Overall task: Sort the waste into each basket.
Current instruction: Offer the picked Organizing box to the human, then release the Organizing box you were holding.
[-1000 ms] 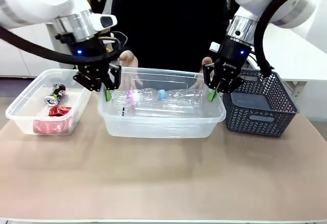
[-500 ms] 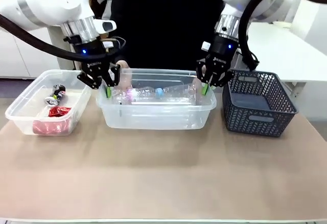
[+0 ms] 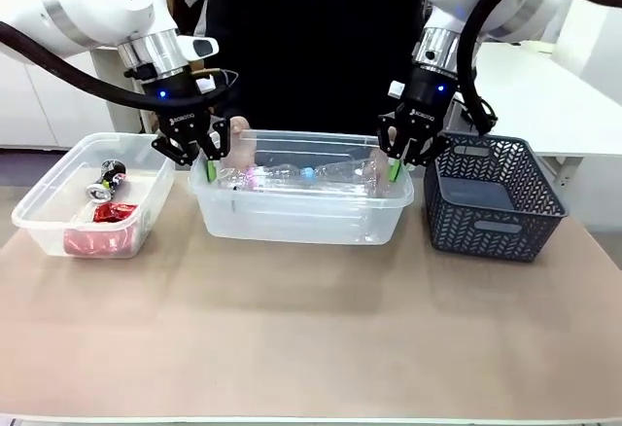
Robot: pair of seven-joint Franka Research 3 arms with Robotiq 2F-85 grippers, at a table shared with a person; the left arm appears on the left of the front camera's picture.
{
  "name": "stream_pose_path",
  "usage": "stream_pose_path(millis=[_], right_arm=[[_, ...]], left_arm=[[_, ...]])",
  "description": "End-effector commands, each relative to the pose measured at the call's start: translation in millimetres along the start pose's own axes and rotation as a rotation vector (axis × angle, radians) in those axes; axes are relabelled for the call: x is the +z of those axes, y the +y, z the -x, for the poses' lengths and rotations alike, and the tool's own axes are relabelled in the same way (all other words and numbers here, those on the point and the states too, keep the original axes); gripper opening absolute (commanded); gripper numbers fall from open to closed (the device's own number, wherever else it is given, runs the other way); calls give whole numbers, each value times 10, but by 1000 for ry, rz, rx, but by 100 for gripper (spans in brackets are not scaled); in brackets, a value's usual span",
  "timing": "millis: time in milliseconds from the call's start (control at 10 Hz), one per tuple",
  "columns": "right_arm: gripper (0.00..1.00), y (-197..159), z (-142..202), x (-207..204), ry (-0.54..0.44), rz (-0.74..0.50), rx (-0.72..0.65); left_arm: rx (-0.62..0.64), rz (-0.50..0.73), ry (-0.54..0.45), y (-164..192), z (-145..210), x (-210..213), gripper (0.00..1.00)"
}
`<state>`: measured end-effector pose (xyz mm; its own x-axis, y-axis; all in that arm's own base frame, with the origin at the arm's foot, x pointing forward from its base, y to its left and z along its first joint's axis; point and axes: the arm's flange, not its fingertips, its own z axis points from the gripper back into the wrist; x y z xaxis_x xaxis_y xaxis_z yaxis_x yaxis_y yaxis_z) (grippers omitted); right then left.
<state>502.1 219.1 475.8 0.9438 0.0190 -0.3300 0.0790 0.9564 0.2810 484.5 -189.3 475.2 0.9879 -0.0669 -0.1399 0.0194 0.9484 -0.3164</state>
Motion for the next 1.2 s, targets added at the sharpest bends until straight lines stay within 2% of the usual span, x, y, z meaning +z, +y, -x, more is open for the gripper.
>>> stream_pose_path(millis=[0,400,500,600,700,800,1000,1100], right_arm=[[7,44,16,-8,-2,-2,8],[7,44,16,-8,-2,-2,8],[7,6,3,-3,0,0,1],[65,-41,122,80,-98,-60,26],[64,-75,269,161,-193,-120,59],[100,-119,410,237,-255,-147,96],[100,-229,720,435,-357,-224,183],[87,-305,879,516,-377,-271,231]], left_arm=[[0,-9,-13,-16,63,-4,7],[0,-9,-13,-16,63,-4,7],[-4,-8,-2,-3,6,2,24],[-27,-34,-3,-37,63,45,64],[-33,-24,-50,-64,151,122,82],[-31,-35,-90,-54,268,199,100],[-42,-20,-198,-1,594,413,100],[-55,-1,-248,38,785,495,99]])
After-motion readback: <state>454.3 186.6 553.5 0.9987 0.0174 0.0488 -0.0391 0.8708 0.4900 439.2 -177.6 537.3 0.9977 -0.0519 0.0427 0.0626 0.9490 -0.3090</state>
